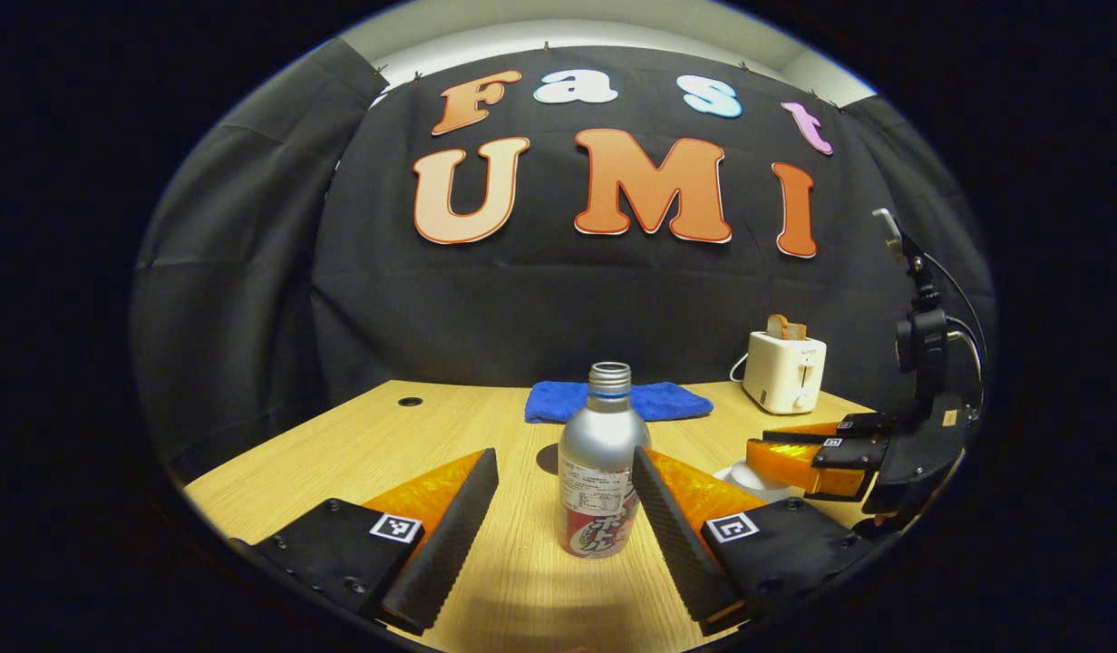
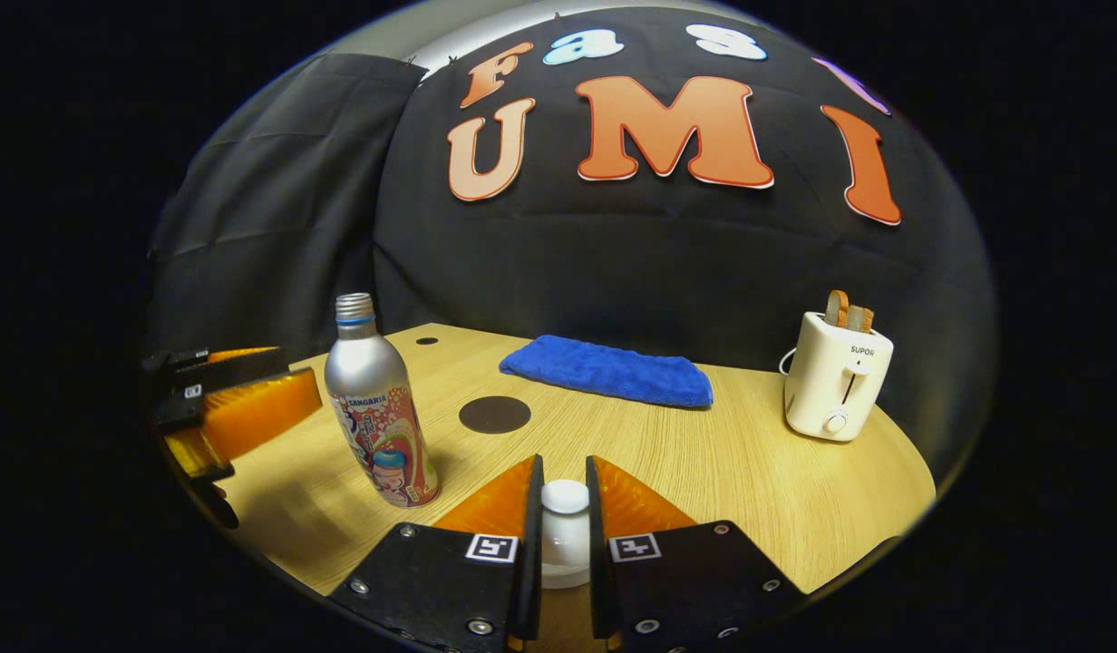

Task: Open the teacup lid with one hand, grasp the water bottle and pour water into the teacup with the other hand; after pouring, place the water bottle on the coaster and then close the teacup lid.

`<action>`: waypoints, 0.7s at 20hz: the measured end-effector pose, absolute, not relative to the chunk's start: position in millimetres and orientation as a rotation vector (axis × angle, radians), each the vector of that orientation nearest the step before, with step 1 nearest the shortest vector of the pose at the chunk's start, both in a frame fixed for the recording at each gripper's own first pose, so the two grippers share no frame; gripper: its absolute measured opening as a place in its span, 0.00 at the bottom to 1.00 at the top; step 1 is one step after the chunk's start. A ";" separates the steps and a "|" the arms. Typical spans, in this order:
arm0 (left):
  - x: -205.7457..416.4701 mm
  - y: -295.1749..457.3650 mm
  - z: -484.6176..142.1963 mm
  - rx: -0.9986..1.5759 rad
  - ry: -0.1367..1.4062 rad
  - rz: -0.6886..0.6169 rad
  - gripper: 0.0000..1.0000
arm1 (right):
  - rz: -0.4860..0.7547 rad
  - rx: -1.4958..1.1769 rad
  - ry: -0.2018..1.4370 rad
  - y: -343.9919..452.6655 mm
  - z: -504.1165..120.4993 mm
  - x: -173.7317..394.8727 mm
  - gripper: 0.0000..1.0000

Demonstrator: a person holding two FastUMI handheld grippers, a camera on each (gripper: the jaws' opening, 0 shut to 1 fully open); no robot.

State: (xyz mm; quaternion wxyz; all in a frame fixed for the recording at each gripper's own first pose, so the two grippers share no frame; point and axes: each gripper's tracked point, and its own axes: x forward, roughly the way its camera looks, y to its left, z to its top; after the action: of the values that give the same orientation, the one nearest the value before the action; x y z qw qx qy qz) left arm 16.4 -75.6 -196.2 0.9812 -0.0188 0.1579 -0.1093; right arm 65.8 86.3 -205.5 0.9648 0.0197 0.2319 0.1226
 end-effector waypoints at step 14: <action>33.0 -110.0 -255.8 -0.098 0.492 -0.240 0.97 | 0.132 0.044 0.351 16.0 -150.9 53.2 0.22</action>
State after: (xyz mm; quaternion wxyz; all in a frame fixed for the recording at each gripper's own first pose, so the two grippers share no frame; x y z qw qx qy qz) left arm 33.0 -110.0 -255.8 0.9615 -0.0486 0.2430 -0.1185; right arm 53.2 16.0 -150.9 0.9822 0.0221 0.1747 0.0657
